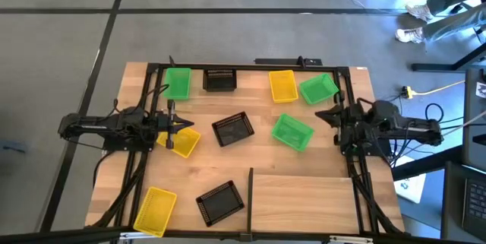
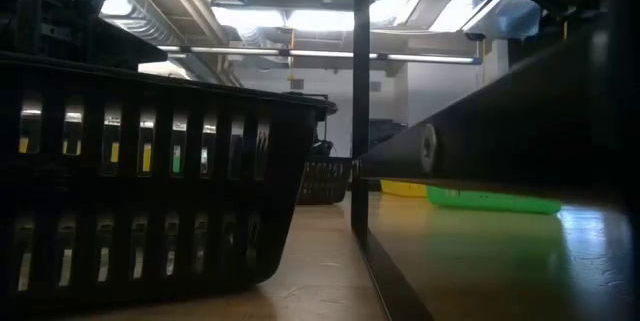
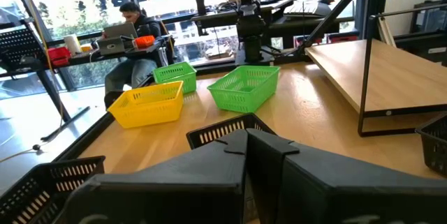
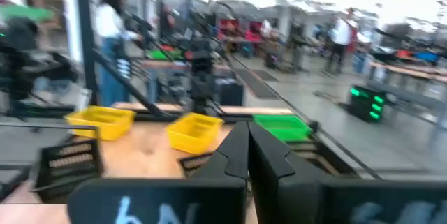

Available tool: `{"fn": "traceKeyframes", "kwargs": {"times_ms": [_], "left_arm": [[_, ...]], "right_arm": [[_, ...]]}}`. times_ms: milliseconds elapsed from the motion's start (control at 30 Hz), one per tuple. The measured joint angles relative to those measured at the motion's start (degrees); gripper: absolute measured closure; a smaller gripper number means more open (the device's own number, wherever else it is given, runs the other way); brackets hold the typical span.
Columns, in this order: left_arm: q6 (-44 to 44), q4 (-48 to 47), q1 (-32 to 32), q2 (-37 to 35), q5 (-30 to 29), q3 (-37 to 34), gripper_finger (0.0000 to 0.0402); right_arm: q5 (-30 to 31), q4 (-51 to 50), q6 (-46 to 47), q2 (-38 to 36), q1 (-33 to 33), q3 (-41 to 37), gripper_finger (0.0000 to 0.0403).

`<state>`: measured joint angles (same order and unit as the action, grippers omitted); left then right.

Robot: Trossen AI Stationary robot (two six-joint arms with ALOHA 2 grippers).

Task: Stack baskets on shelf by color
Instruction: Put the bottom green bin on the shelf

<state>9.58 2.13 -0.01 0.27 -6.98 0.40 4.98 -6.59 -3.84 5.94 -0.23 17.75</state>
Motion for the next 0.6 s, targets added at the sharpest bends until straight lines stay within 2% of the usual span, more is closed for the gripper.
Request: {"fn": "traceKeyframes", "kwargs": {"times_ms": [233, 600], "left_arm": [[0.0, 0.0, 0.0, 0.0, 0.0, 0.0, 0.0401], [0.0, 0.0, 0.0, 0.0, 0.0, 0.0, 0.0401]], "right_arm": [[7.4, -8.2, 1.8, 13.4, 0.0, 11.2, 0.0402], [8.5, -22.1, 8.1, 34.3, 0.0, 29.9, 0.0403]]}}
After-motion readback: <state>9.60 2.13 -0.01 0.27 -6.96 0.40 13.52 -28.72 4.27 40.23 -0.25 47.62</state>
